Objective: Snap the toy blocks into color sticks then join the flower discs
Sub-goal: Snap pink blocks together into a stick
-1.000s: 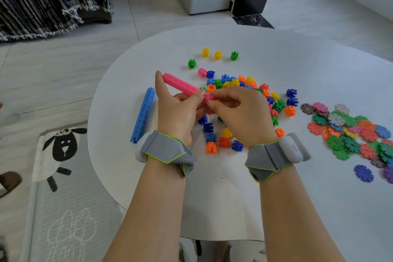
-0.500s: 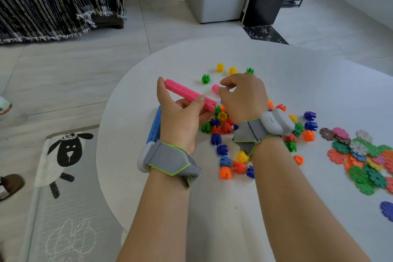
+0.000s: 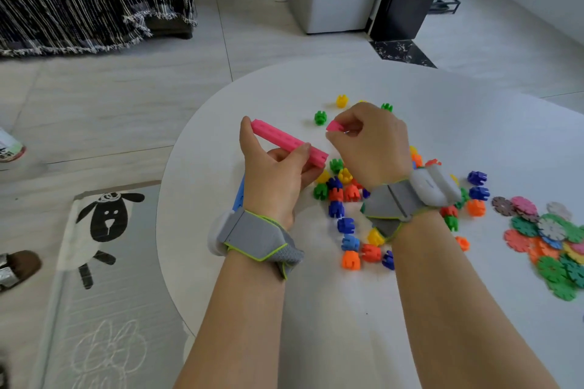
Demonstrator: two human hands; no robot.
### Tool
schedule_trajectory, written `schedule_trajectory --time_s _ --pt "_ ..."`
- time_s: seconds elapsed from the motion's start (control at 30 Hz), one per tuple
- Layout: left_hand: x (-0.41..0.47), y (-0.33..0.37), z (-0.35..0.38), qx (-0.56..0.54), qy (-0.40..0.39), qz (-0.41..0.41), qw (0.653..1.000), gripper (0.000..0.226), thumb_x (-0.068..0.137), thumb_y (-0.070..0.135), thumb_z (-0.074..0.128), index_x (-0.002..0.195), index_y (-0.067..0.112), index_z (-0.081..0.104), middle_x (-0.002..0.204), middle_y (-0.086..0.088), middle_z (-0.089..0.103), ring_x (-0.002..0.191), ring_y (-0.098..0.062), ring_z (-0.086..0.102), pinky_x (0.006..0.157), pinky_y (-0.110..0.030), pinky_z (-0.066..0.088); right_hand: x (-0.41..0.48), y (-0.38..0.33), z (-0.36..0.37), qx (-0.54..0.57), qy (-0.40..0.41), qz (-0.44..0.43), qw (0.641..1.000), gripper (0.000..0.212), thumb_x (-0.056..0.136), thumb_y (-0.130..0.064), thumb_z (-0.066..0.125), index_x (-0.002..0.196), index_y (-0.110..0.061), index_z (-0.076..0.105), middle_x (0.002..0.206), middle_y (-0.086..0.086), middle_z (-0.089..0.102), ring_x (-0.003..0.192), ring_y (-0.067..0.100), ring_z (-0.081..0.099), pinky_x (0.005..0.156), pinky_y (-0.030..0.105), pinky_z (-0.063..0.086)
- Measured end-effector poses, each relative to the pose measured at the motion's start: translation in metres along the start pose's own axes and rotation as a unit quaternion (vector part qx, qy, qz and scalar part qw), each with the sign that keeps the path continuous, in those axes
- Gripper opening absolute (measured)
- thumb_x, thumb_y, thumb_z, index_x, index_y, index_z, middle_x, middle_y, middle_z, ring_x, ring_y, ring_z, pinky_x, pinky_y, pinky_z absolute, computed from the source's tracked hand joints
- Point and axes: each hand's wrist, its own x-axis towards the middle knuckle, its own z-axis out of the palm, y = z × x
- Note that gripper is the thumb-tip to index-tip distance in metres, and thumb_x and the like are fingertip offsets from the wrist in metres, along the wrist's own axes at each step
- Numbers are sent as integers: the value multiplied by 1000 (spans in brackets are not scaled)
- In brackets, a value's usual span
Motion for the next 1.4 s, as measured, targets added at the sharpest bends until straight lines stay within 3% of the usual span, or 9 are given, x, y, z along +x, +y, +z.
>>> schedule_trajectory --time_s 0.07,0.27,0.5,0.67,0.9,1.07,1.23,1.4 --pt "-2 0 0 5 0 4 1000 89 88 -5 54 145 39 1 100 -32 59 65 -23 64 66 -32 58 -24 -4 -10 51 -4 1 999 14 82 -19 64 95 -19 70 88 -8 68 84 9 64 80 23 48" --pt "-14 -5 0 23 -8 20 1000 87 88 -6 52 146 35 1 89 -24 55 60 -20 61 67 -33 58 -66 1 -21 128 -41 32 990 24 82 -11 69 106 -16 70 84 -5 71 81 9 68 88 29 52" --pt "-32 -10 5 26 -7 27 999 86 88 -4 54 146 35 3 86 -19 54 60 -19 62 64 -32 57 -93 15 -25 219 5 62 974 15 79 -12 74 89 -19 65 81 -5 70 75 10 69 78 35 58" --pt "-39 -13 13 35 -17 27 999 88 89 -2 56 146 36 1 84 -15 54 66 -19 64 64 -31 57 -99 21 -32 198 0 37 980 15 80 -10 71 83 -23 65 81 -8 70 73 6 69 78 30 57" --pt "-43 -14 25 30 -25 25 999 90 89 0 57 146 39 -1 83 -11 57 62 -16 67 68 -34 59 -98 32 -42 249 -3 36 968 19 81 -11 71 80 -29 65 75 -10 71 64 4 69 73 29 59" --pt "-44 -17 31 23 -39 18 999 91 89 -1 56 146 39 -3 85 -12 60 66 -18 68 69 -34 59 -98 41 -44 292 -10 51 955 11 84 -11 70 85 -21 67 76 -3 72 68 11 71 70 33 60" --pt "-47 -20 36 24 -44 9 999 89 90 0 56 147 39 0 93 -16 62 69 -18 69 70 -33 59 -99 45 -44 290 2 41 956 19 84 -11 69 81 -29 65 75 -5 72 69 10 71 70 34 60" --pt "-48 -25 39 61 -36 24 997 87 89 2 59 147 37 3 89 -17 63 69 -18 68 74 -37 58 -99 50 -42 252 13 50 966 9 84 -14 69 90 -20 71 81 -5 73 73 6 70 76 36 59"
